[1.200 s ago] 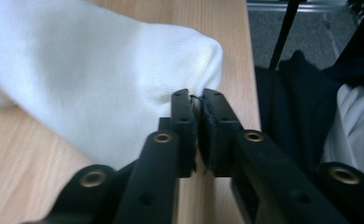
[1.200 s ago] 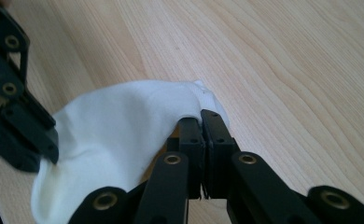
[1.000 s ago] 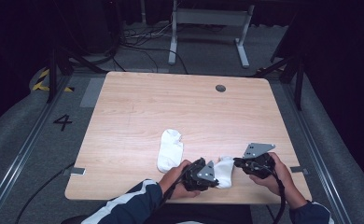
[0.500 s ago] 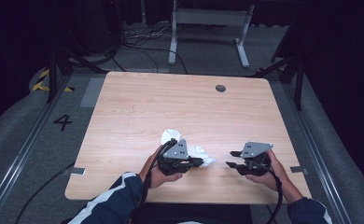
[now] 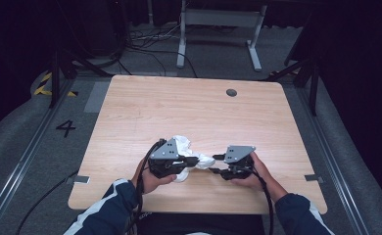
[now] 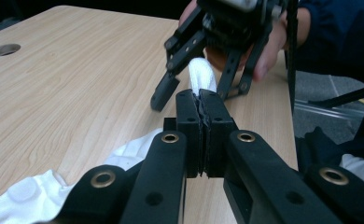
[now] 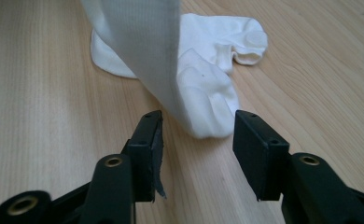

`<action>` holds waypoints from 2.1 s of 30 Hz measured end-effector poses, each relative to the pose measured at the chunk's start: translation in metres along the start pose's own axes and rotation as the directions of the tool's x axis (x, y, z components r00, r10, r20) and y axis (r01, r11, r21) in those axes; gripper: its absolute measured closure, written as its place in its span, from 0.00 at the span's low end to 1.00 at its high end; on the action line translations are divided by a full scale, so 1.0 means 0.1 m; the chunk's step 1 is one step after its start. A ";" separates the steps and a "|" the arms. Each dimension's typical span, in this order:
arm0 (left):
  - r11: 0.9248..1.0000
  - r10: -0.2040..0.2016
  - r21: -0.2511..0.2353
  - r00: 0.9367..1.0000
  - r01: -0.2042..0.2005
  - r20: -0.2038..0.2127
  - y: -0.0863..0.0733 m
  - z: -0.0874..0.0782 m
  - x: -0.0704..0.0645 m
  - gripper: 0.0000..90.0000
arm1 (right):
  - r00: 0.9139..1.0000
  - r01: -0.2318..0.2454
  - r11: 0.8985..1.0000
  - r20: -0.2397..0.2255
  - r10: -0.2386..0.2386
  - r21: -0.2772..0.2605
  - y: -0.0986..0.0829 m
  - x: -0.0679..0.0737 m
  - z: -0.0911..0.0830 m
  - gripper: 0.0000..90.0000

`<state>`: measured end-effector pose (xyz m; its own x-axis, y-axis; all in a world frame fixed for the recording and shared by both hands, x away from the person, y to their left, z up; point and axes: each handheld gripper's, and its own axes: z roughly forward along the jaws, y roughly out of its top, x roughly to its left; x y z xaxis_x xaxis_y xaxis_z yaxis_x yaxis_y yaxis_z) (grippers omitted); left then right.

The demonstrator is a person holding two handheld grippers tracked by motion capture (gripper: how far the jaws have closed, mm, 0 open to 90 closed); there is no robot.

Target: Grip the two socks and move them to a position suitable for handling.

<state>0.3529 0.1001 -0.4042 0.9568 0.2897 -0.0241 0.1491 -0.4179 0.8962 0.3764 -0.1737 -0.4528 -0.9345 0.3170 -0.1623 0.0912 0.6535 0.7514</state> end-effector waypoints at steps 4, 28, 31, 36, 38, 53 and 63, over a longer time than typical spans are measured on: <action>0.999 -0.019 -0.028 0.999 0.018 -0.031 0.00 -0.10 0.04 0.98 | 1.000 0.011 1.000 0.008 -0.011 0.019 0.03 0.02 0.15 0.84; 0.989 -0.033 0.143 0.999 0.037 -0.027 -0.31 0.05 -0.05 0.97 | 0.982 -0.166 0.968 -0.062 0.180 0.190 0.16 -0.19 -0.43 0.99; 0.986 -0.035 0.164 0.999 0.041 -0.036 -0.34 0.06 -0.05 0.96 | 0.984 -0.161 0.967 -0.048 0.173 0.199 0.18 -0.23 -0.33 0.98; 0.976 -0.036 0.213 0.998 0.046 -0.052 -0.44 0.07 -0.05 0.93 | 0.985 -0.173 0.956 0.030 0.171 0.237 0.22 -0.36 -0.03 0.92; 0.972 -0.043 0.230 0.996 0.058 -0.073 -0.48 0.06 -0.06 0.89 | 0.985 -0.175 0.955 0.039 0.171 0.239 0.23 -0.39 0.01 0.90; 0.954 0.050 0.299 0.996 -0.026 -0.075 -0.30 0.41 -0.34 0.38 | 0.992 -0.123 0.965 0.045 0.116 0.230 0.37 -0.28 0.09 1.00; 0.916 0.075 0.397 0.996 -0.048 -0.052 -0.23 0.90 -0.39 0.54 | 0.992 -0.123 0.958 0.044 0.115 0.259 0.33 -0.24 0.14 1.00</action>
<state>0.3344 0.0207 -0.4635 0.9510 0.3021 0.0658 0.1900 -0.7389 0.6465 0.4065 -0.1500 -0.4327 -0.9017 0.4201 -0.1025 0.2912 0.7651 0.5742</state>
